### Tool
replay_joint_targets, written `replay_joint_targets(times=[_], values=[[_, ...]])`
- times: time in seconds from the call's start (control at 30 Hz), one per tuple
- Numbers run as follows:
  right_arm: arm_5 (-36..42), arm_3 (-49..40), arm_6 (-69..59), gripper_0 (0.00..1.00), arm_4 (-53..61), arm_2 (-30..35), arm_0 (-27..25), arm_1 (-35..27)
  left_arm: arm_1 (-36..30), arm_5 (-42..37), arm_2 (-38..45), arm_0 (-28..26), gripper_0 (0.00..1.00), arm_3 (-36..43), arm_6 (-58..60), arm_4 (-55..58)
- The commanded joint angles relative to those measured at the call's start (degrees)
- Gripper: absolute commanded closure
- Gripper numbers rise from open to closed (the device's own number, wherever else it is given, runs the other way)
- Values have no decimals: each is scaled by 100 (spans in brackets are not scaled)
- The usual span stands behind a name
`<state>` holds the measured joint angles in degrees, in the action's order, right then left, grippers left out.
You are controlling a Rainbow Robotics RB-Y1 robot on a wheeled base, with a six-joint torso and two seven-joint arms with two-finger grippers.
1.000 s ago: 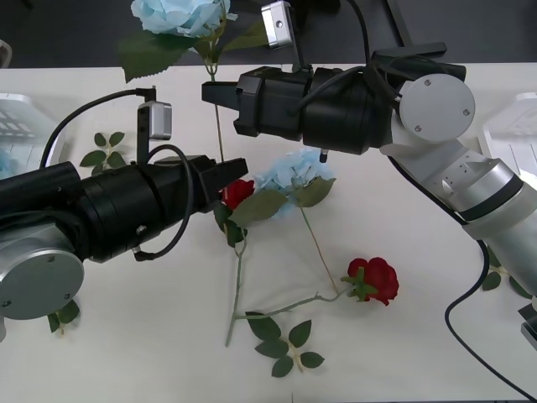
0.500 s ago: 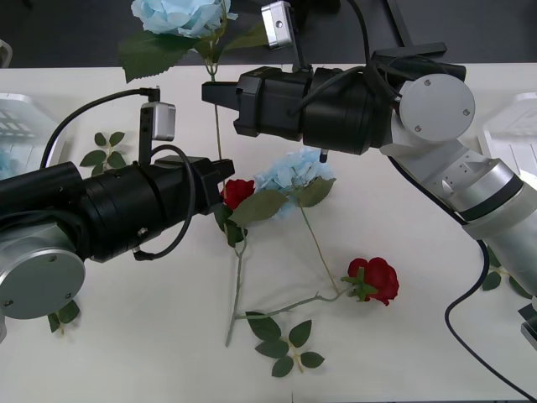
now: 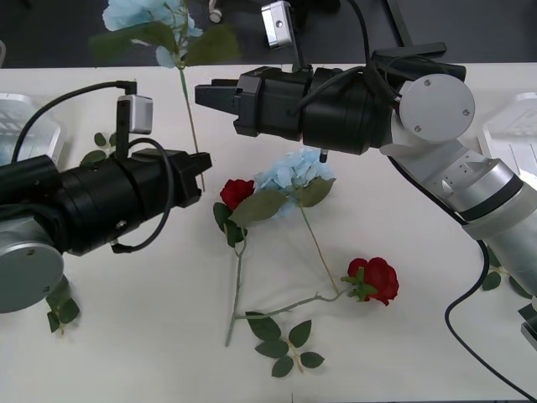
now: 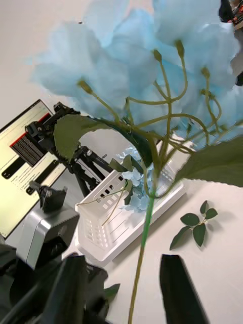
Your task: Place the red flowers into the right box and the blue flowers into the left box. If a person shows an open palm, hand one flower to the person first, then continue sorting.
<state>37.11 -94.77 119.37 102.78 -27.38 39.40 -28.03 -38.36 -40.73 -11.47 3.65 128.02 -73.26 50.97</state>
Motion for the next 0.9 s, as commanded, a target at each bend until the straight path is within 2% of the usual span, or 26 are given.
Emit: replay_joint_targets(times=[0.03,0.13,0.23,0.3,0.43,0.53,0.73,0.9], values=[[-81,-76,43,11,-21,-4,226,122,-550,74,672,-576,100,443,-145,159],[-72,-76,17,11,-30,-13,226,87,-805,13,1129,-1059,100,628,-127,326],[86,-59,-238,11,-30,-31,226,34,-946,-471,1867,-1604,100,847,-119,669],[358,38,-651,11,-30,-40,226,-1,-955,-1139,2623,-2044,100,1041,-136,853],[745,179,-1583,11,-232,-40,165,-106,-955,-2264,3783,-2545,100,1243,-154,1126],[1044,152,-2805,11,-724,-40,59,-308,-955,-3046,4706,-2949,100,1243,-206,1134],[1677,-103,-4607,11,-1331,-40,-90,-660,-955,-3679,5453,-3371,100,874,-321,915],[2055,-1008,-6742,11,-2096,-31,-600,-1187,-963,-3679,5515,-3564,100,311,-699,-52]])
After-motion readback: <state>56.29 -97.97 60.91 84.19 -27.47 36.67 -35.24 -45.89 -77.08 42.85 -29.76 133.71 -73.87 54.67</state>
